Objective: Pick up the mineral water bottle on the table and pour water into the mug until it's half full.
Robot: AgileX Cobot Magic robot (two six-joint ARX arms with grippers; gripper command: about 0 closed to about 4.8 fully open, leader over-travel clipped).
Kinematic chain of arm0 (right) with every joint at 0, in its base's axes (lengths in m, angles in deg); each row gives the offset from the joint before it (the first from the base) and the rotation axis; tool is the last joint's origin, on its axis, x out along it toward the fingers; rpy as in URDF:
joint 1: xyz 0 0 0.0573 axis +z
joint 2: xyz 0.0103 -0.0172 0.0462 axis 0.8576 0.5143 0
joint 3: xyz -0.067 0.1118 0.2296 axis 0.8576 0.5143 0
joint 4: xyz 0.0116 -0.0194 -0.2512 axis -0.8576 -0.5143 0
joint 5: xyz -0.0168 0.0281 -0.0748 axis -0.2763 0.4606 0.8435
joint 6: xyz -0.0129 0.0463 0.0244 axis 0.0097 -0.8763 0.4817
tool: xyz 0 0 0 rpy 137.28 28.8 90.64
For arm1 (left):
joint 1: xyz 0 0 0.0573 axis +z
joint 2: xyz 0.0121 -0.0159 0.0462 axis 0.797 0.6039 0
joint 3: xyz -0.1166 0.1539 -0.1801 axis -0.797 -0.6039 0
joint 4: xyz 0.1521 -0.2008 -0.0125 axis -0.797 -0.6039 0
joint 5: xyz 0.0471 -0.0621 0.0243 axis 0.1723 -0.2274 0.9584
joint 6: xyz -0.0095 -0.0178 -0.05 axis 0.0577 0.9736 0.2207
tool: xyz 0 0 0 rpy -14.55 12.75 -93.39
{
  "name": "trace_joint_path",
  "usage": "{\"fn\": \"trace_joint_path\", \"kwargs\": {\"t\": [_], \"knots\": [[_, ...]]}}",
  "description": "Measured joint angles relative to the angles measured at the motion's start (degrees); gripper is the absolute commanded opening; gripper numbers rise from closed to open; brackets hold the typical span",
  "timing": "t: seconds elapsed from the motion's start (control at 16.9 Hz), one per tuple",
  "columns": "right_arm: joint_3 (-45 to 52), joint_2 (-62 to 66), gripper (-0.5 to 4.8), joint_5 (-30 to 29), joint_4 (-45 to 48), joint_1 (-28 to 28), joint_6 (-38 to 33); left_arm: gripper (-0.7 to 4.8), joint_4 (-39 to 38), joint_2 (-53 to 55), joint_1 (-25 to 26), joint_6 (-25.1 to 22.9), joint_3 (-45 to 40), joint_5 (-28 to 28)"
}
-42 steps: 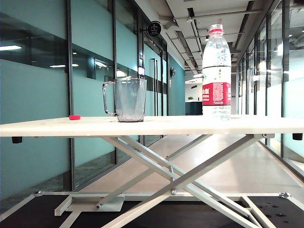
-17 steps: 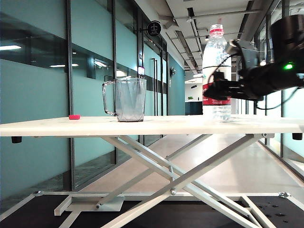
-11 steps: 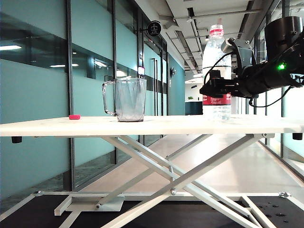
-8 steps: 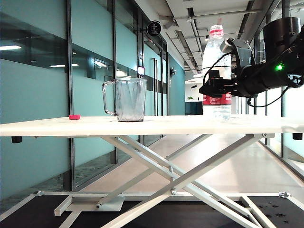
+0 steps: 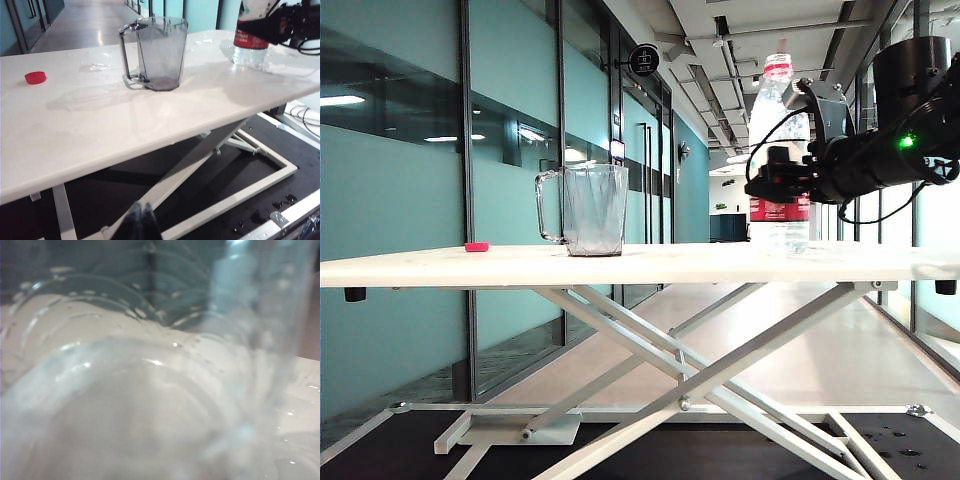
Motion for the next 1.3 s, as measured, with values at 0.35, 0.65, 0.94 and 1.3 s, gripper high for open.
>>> {"fn": "trace_joint_path", "kwargs": {"t": [0.35, 0.65, 0.94, 1.3], "knots": [[-0.57, -4.81, 1.66, 0.37, -10.03, 1.42, 4.48, -0.05, -1.62, 0.00, 0.00, -0.22, 0.00, 0.02], [-11.87, -8.79, 1.66, 14.16, -38.32, 8.09, 23.17, -0.05, -1.64, 0.00, 0.00, -0.22, 0.00, 0.00], [-19.74, -8.79, 1.66, 29.29, -50.03, 14.80, 37.88, -0.05, -1.64, 0.00, -0.02, -0.22, 0.00, 0.02], [-20.48, -8.13, 1.66, 36.92, -49.77, 17.33, 48.24, -0.05, -1.66, 0.00, 0.00, -0.24, 0.00, 2.16]]}}
